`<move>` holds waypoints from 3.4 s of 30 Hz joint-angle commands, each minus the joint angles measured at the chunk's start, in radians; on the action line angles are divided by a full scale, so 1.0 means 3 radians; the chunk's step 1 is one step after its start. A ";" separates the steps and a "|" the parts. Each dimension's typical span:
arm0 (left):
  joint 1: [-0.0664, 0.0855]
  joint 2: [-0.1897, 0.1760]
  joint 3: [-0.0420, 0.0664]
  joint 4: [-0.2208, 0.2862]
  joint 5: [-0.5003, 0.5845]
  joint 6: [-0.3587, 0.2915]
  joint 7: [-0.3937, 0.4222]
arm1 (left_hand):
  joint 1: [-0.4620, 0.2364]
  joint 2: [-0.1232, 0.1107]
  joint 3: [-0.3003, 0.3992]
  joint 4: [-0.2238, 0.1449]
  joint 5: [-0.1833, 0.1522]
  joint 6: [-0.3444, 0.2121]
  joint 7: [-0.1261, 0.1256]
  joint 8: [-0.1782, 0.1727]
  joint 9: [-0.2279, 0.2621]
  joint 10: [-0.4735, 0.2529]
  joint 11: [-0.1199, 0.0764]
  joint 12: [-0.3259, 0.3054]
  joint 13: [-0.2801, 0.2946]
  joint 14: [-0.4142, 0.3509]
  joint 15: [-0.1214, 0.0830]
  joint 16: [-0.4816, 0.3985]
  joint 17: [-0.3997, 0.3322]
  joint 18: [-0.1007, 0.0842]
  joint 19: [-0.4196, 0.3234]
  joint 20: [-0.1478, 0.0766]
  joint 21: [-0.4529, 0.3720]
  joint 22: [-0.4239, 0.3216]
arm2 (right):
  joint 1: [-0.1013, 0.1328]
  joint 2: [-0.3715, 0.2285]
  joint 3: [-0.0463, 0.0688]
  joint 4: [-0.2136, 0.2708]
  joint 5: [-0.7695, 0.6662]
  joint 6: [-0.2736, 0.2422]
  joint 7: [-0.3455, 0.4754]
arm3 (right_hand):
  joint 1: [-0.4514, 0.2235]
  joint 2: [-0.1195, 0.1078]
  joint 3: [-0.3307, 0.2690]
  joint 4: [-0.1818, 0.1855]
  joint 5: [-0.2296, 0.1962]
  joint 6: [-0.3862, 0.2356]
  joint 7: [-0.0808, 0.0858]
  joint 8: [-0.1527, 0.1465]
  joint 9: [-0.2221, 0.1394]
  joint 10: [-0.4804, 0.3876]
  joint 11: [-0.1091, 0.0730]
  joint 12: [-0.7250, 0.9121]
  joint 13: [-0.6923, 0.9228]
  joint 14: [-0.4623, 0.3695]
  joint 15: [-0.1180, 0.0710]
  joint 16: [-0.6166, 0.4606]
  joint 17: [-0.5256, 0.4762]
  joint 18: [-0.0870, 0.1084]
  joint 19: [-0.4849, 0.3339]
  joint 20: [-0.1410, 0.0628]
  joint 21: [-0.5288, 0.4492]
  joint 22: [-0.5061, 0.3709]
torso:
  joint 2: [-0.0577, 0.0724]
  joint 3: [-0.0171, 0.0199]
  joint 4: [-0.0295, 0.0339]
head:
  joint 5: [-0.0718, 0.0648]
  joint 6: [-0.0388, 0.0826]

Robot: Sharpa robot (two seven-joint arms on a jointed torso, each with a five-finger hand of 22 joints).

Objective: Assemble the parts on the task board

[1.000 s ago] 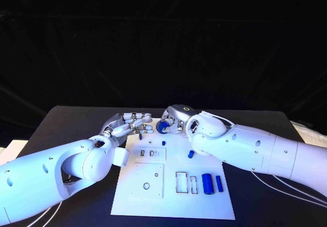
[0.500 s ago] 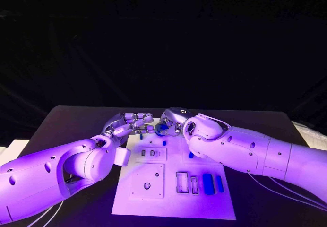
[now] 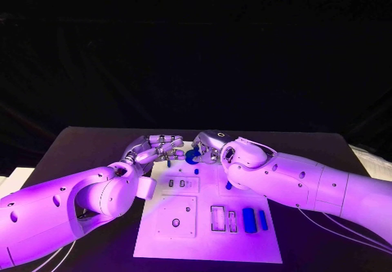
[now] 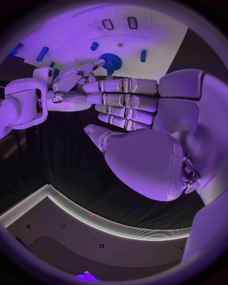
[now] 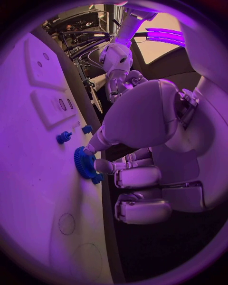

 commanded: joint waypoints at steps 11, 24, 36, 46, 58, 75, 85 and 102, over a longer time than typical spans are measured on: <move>0.0004 -0.0002 0.0003 0.0004 -0.0017 0.0069 -0.0006 | -0.0006 0.0025 -0.0001 -0.0019 -0.0004 -0.0006 0.0023 -0.0013 -0.0003 -0.0006 0.0023 -0.0016 -0.0002 -0.0008 0.0009 -0.0022 0.0006 -0.0001 -0.0011 0.0013 -0.0019 -0.0004 | 0.0000 -0.0028 -0.0002 0.0005 0.0157 0.0093 0.0040 | -0.0268 0.0138 -0.0106 0.0302 0.0299 0.0114 -0.0031 0.0045 0.0025 0.0030 -0.0015 0.0040 0.0013 0.0151 0.0010 -0.0024 0.0004 0.0009 -0.0007 0.0011 -0.0018 0.0069 | 0.0000 -0.0002 0.0000 | 0.0003 -0.0005; 0.0004 -0.0046 0.0003 -0.0084 -0.0017 0.0189 0.0024 | -0.0013 0.0023 0.0001 -0.0025 -0.0005 -0.0011 0.0023 -0.0018 -0.0004 -0.0009 0.0024 -0.0022 -0.0003 -0.0013 0.0012 -0.0032 0.0010 -0.0002 -0.0017 0.0015 -0.0023 -0.0006 | 0.0037 -0.0662 0.0045 0.0342 0.1293 -0.0483 0.1213 | -0.0017 0.0113 -0.0057 0.0175 0.0229 0.0106 -0.0027 0.0014 0.0014 0.0068 -0.0021 0.0165 0.0119 0.0151 0.0002 -0.0042 -0.0002 0.0008 -0.0003 0.0001 -0.0018 0.0072 | -0.0019 0.0011 -0.0028 | 0.0018 0.0009; 0.0003 -0.0053 0.0002 -0.0338 0.0007 0.0266 0.0120 | -0.0040 0.0027 0.0021 -0.0103 -0.0004 -0.0107 0.0030 -0.0090 -0.0020 -0.0140 0.0062 -0.0063 -0.0019 -0.0188 0.0075 -0.0190 0.0001 -0.0023 -0.0165 0.0060 -0.0128 -0.0056 | 0.0108 -0.1336 0.0059 0.0415 0.2110 0.0022 0.1697 | 0.0243 0.0082 0.0004 -0.0021 0.0091 0.0139 -0.0025 0.0024 0.0018 0.0002 -0.0024 0.0070 0.0037 0.0142 0.0000 -0.0077 -0.0026 0.0013 -0.0022 0.0000 -0.0034 0.0051 | -0.0064 0.0072 -0.0114 | 0.0047 0.0016; -0.0003 -0.0031 0.0001 -0.0458 0.0035 0.0253 0.0149 | -0.0090 0.0048 0.0019 -0.0167 -0.0005 -0.0134 0.0057 -0.0111 -0.0015 -0.0213 0.0099 -0.0041 -0.0018 -0.0363 0.0147 -0.0321 -0.0062 -0.0028 -0.0391 0.0138 -0.0301 -0.0149 | 0.0018 -0.1446 0.0052 0.0185 0.1814 0.0082 0.1668 | 0.0255 0.0053 -0.0013 -0.0046 0.0040 0.0150 -0.0028 0.0025 0.0018 0.0009 -0.0025 0.0062 0.0026 0.0144 -0.0001 -0.0076 -0.0019 0.0011 -0.0018 -0.0001 -0.0032 0.0058 | -0.0088 0.0103 -0.0122 | 0.0024 -0.0001; -0.0016 -0.0020 -0.0001 -0.0460 0.0043 0.0238 0.0135 | -0.0095 0.0052 0.0020 -0.0171 -0.0005 -0.0132 0.0063 -0.0111 -0.0014 -0.0213 0.0101 -0.0039 -0.0017 -0.0369 0.0149 -0.0323 -0.0067 -0.0025 -0.0396 0.0143 -0.0308 -0.0153 | -0.0133 -0.1362 0.0051 -0.0024 0.1746 0.0062 0.1651 | 0.0239 0.0006 -0.0066 -0.0058 0.0028 0.0096 -0.0022 0.0000 0.0008 -0.0021 -0.0018 0.0000 -0.0030 0.0141 0.0004 -0.0087 -0.0024 0.0017 -0.0035 0.0001 -0.0046 0.0032 | -0.0085 0.0101 -0.0120 | 0.0028 -0.0024; -0.0019 -0.0012 -0.0001 -0.0463 0.0044 0.0288 0.0088 | -0.0107 0.0053 0.0017 -0.0171 -0.0007 -0.0133 0.0071 -0.0111 -0.0014 -0.0216 0.0106 -0.0039 -0.0017 -0.0372 0.0152 -0.0324 -0.0071 -0.0021 -0.0398 0.0148 -0.0313 -0.0157 | -0.0250 -0.1227 0.0051 -0.0196 0.1722 0.0165 0.1634 | 0.0279 0.0017 -0.0073 -0.0091 0.0014 0.0112 -0.0027 0.0017 0.0015 -0.0002 -0.0023 0.0018 -0.0018 0.0142 0.0002 -0.0087 -0.0019 0.0016 -0.0033 0.0002 -0.0046 0.0036 | -0.0086 0.0101 -0.0118 | 0.0031 -0.0042; -0.0020 -0.0001 -0.0001 -0.0460 0.0044 0.0296 0.0078 | -0.0110 0.0054 0.0015 -0.0172 -0.0011 -0.0133 0.0073 -0.0111 -0.0014 -0.0217 0.0108 -0.0038 -0.0017 -0.0373 0.0152 -0.0324 -0.0073 -0.0020 -0.0398 0.0150 -0.0315 -0.0158 | -0.0257 -0.1167 0.0051 -0.0266 0.1688 0.0180 0.1623 | 0.0302 0.0069 -0.0060 -0.0108 -0.0015 0.0177 -0.0035 0.0045 0.0025 0.0032 -0.0032 0.0052 0.0007 0.0145 -0.0005 -0.0087 -0.0012 0.0015 -0.0029 -0.0003 -0.0043 0.0042 | -0.0085 0.0103 -0.0121 | 0.0046 -0.0054; -0.0020 0.0001 -0.0001 -0.0448 0.0044 0.0309 0.0074 | -0.0110 0.0054 0.0015 -0.0172 -0.0011 -0.0133 0.0073 -0.0111 -0.0014 -0.0217 0.0108 -0.0038 -0.0017 -0.0373 0.0152 -0.0324 -0.0073 -0.0020 -0.0398 0.0150 -0.0315 -0.0158 | -0.0270 -0.1077 0.0051 -0.0366 0.1625 0.0223 0.1601 | 0.0325 0.0162 -0.0007 -0.0146 -0.0158 0.0333 -0.0065 0.0093 0.0037 0.0121 -0.0060 0.0157 0.0089 0.0160 -0.0027 -0.0058 0.0035 0.0004 0.0005 -0.0021 -0.0018 0.0094 | -0.0087 0.0101 -0.0119 | 0.0037 -0.0071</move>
